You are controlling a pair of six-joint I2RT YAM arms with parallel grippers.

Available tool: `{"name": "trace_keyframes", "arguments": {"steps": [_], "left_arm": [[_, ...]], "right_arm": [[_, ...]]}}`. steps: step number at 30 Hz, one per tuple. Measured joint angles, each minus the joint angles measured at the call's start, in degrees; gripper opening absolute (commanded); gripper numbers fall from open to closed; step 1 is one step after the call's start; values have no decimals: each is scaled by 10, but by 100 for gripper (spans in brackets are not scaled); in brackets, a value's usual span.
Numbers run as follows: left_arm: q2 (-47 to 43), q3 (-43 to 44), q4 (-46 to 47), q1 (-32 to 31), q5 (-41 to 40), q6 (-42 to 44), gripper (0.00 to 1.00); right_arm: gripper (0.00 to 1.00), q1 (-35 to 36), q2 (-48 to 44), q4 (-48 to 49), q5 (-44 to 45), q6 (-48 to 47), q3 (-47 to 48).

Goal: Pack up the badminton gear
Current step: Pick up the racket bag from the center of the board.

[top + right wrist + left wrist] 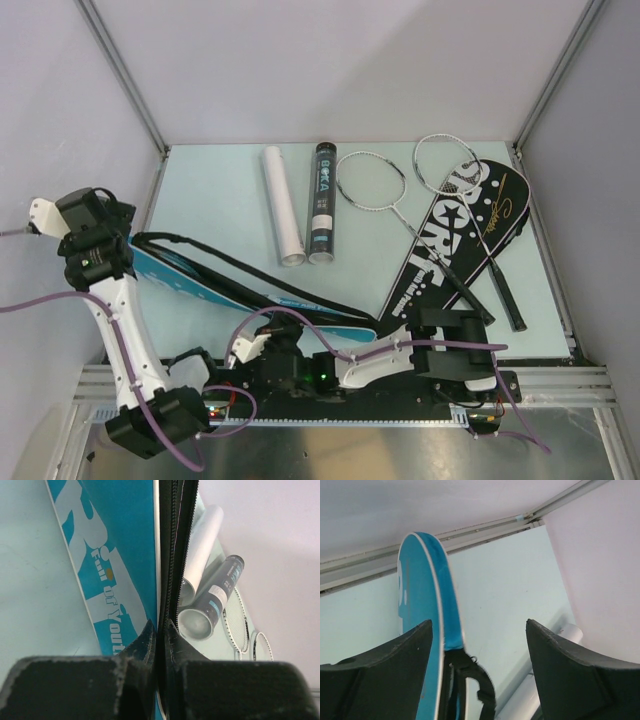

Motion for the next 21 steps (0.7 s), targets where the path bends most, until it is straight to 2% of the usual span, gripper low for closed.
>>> {"name": "trace_keyframes", "arguments": {"steps": [6, 10, 14, 21], "left_arm": [[21, -4, -6, 30, 27, -3, 79], [22, -4, -18, 42, 7, 7, 83], [24, -16, -20, 56, -24, 11, 80], [77, -23, -26, 84, 12, 1, 71]], "right_arm": [[0, 7, 0, 15, 0, 2, -7], [0, 7, -3, 20, -1, 5, -10], [0, 7, -10, 24, -6, 11, -20], [0, 7, -23, 9, -19, 39, -26]]}}
